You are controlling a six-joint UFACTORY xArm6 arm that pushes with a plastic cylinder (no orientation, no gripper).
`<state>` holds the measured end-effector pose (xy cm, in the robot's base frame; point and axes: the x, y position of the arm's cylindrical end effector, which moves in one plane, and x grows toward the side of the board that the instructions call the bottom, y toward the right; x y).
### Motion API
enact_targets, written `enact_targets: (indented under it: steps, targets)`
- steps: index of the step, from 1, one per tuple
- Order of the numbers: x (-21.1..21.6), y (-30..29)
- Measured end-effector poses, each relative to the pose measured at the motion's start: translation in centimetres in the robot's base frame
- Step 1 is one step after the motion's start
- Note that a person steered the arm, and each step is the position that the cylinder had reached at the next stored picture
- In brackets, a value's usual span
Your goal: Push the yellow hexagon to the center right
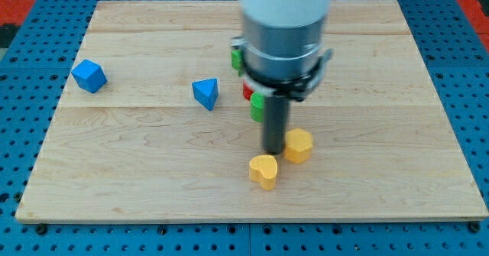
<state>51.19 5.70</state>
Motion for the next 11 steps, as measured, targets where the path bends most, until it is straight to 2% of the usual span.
enact_targets:
  steps: [1, 2, 3, 4, 5, 6, 9, 11]
  targets:
    - [-2.7, 6.0]
    - [-2.3, 3.8]
    - [0.7, 1.3]
    - [2.1, 5.2]
    - [0.5, 10.7]
    - [-4.2, 13.7]
    - [-4.2, 13.1]
    - [-4.4, 15.2]
